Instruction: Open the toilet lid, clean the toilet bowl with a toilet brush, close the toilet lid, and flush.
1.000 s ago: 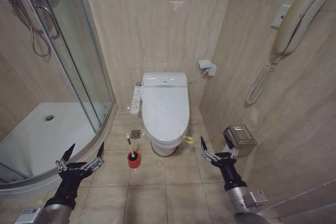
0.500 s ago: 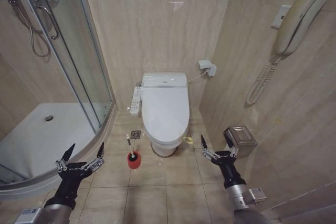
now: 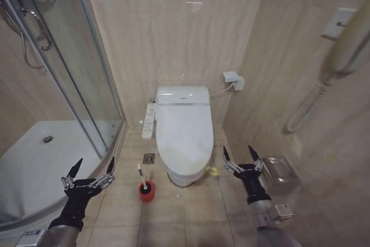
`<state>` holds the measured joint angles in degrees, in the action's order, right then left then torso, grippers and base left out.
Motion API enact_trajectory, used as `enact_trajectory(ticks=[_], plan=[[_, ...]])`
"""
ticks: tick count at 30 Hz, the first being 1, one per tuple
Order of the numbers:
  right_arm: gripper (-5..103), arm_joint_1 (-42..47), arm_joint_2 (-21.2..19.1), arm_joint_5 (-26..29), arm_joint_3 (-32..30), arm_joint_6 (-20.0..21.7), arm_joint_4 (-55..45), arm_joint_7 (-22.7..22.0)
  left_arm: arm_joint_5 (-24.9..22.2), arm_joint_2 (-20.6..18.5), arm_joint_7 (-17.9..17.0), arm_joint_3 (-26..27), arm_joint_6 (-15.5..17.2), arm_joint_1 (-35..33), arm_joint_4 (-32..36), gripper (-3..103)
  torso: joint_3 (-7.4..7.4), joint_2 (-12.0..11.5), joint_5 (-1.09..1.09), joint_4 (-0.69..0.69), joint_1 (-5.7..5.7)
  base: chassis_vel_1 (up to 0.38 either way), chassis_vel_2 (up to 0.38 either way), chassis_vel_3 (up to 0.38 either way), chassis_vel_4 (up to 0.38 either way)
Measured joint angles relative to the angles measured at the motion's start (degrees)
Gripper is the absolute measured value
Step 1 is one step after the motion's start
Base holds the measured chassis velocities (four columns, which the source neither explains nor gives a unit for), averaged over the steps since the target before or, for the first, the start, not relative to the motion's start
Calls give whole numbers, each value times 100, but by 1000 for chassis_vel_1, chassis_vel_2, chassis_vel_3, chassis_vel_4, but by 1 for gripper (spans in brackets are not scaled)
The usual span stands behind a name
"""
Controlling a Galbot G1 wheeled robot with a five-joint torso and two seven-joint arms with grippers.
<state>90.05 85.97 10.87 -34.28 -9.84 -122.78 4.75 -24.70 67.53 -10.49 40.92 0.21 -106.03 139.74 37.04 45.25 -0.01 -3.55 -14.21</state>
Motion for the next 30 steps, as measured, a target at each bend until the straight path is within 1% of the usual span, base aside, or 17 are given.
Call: enact_trajectory(ticks=[5,19,26,30], plan=[[100,-49,1,-3,-4,-12,61,-1,0,0,-1,0,0,0,0,100,0,0,0,0,1,-91,77,77,-49],[100,-117,1,-27,-7,-14,157,-5,0,1,-1,0,0,-1,0,100,-3,3,1,1,8,21,-28,-20,21],[100,-141,-9,-225,-53,-109,214,-106,0,1,-1,0,0,0,0,100,-2,2,1,1,5,-81,90,94,-83],[100,-133,-88,-537,-84,-71,264,-103,0,1,0,0,0,0,0,100,0,0,2,0,1,-85,89,80,-86]])
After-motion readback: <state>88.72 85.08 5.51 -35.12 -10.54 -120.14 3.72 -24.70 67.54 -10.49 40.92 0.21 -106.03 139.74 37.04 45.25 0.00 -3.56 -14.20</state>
